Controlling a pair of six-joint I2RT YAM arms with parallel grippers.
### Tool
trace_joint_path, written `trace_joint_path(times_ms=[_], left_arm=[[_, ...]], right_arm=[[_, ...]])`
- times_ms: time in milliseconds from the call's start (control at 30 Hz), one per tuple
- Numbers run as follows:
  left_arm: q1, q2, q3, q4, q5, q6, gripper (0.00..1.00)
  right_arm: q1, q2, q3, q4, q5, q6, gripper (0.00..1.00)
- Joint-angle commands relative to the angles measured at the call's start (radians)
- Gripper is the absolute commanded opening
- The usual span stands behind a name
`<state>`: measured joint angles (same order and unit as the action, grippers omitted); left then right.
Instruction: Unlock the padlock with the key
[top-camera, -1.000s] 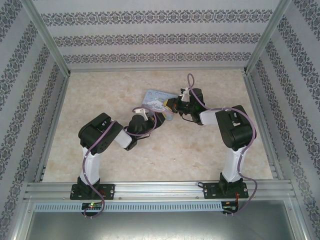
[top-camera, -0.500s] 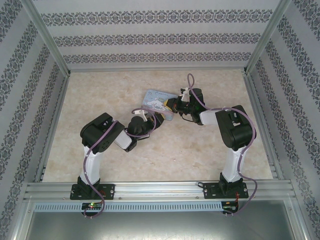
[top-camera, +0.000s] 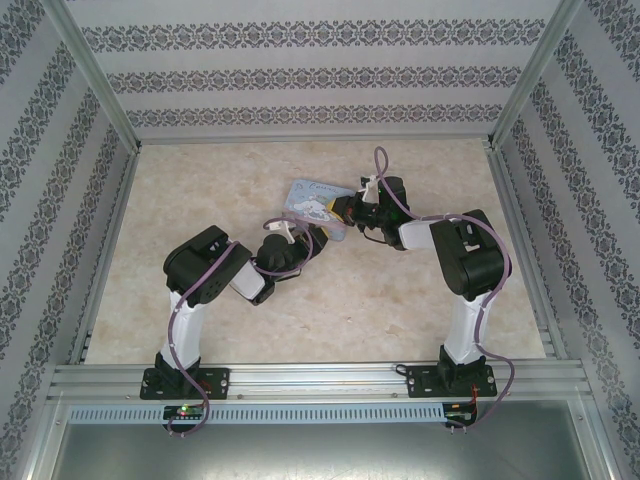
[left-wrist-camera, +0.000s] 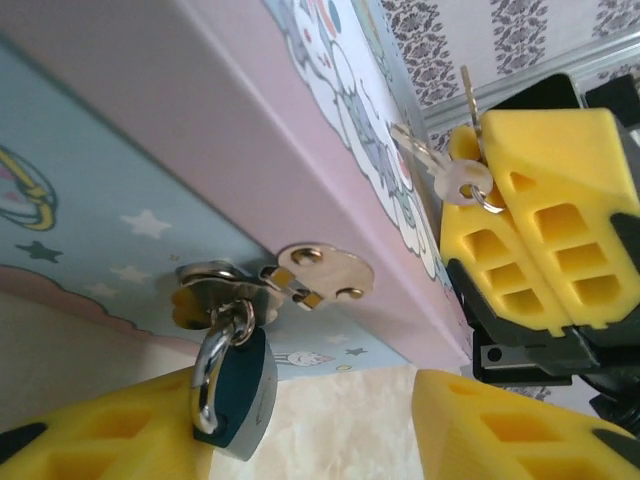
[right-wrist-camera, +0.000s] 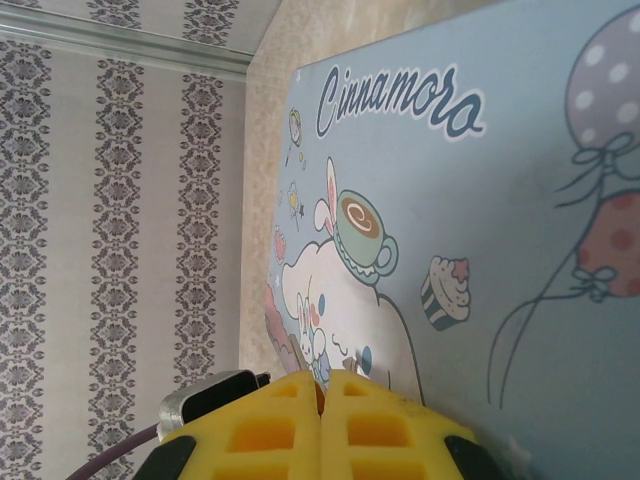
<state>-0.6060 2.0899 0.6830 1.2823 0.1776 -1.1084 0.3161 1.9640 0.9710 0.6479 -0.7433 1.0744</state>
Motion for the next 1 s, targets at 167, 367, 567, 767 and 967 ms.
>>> trace_joint_path(times_ms=[167, 367, 567, 767, 967], left_arm=[[-0.012, 0.031, -0.007, -0.009, -0.050, -0.025, 0.50], [-0.012, 0.042, -0.013, -0.015, -0.092, -0.048, 0.43], [-0.013, 0.047, -0.020, -0.014, -0.104, -0.056, 0.36], [-0.013, 0.047, -0.023, -0.015, -0.105, -0.056, 0.30], [-0.012, 0.048, -0.022, -0.014, -0.102, -0.061, 0.13]], right_arm=[[0.009, 0.073, -0.025, -0.107, 0.028, -0.005, 0.00], [0.008, 0.072, -0.028, -0.106, 0.027, -0.005, 0.00], [0.009, 0.073, -0.028, -0.103, 0.026, -0.006, 0.00], [0.008, 0.074, -0.030, -0.102, 0.025, -0.005, 0.00], [0.007, 0.075, -0.029, -0.101, 0.025, -0.005, 0.00]])
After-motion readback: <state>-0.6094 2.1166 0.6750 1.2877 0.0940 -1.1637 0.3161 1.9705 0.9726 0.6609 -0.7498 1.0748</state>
